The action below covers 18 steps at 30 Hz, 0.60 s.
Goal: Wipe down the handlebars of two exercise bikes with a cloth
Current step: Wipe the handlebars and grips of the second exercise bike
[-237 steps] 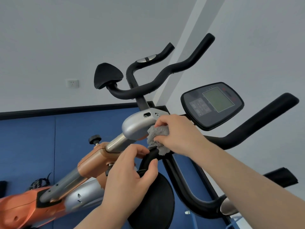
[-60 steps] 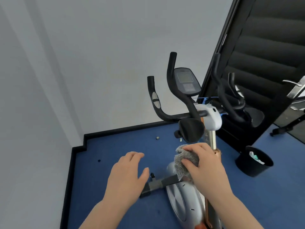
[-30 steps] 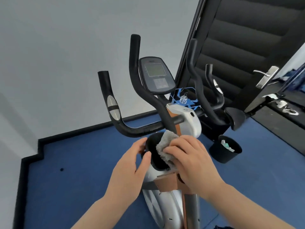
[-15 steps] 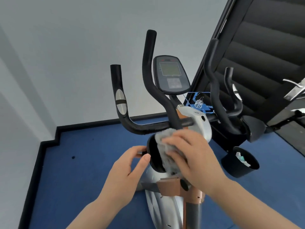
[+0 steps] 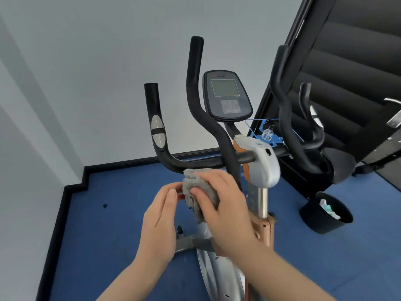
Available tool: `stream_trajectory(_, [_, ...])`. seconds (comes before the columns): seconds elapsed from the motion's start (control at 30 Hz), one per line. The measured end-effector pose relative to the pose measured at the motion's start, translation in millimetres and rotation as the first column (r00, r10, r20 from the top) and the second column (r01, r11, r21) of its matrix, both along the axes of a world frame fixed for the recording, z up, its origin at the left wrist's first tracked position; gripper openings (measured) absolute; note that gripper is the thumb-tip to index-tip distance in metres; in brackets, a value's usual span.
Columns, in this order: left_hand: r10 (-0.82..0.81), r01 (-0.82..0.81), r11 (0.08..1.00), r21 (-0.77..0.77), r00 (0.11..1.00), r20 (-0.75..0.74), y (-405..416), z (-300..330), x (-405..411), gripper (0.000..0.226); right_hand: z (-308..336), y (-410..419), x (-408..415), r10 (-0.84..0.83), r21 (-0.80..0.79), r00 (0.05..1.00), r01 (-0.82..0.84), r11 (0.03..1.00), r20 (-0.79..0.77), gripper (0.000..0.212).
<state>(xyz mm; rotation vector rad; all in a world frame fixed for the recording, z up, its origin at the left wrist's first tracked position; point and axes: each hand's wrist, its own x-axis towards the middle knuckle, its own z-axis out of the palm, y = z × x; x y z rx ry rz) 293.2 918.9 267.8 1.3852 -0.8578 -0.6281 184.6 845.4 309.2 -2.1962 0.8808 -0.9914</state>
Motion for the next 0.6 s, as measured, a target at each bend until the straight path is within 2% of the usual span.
stream_trajectory(0.1, [-0.001,0.000,1.000,-0.024,1.000,-0.014,-5,6,0,0.035,-13,12,-17,0.037,-0.017,0.996,-0.038,0.999,-0.087,0.027])
stream_trajectory(0.17, [-0.024,0.025,0.999,-0.022,1.000,0.017,-9,9,-1,0.035,-8,5,-40,0.111,-0.193,0.951,-0.171,0.966,-0.290,0.030])
stream_trajectory(0.23, [-0.048,0.048,0.999,-0.005,0.998,0.029,-14,11,-3,0.028,1,-4,-53,0.082,-0.360,0.893,-0.261,0.896,-0.442,0.031])
stream_trajectory(0.33, [-0.094,0.094,0.995,0.031,0.996,0.010,-23,10,-4,0.021,11,-5,-35,-0.030,-0.415,0.938,-0.124,0.901,-0.344,0.028])
stream_trajectory(0.4, [-0.102,0.101,0.994,0.042,0.995,0.019,-26,9,-3,0.024,6,-1,-23,-0.110,-0.433,0.931,-0.056,0.900,-0.349,0.034])
stream_trajectory(0.53, [-0.102,0.095,0.993,0.069,0.991,0.091,-28,13,4,0.031,1,-3,-49,-0.126,-0.494,0.791,-0.242,0.835,-0.599,0.041])
stream_trajectory(0.6, [-0.097,0.086,0.992,0.094,0.988,0.116,-26,12,3,0.031,10,-6,-64,-0.115,-0.494,0.751,-0.302,0.815,-0.650,0.037])
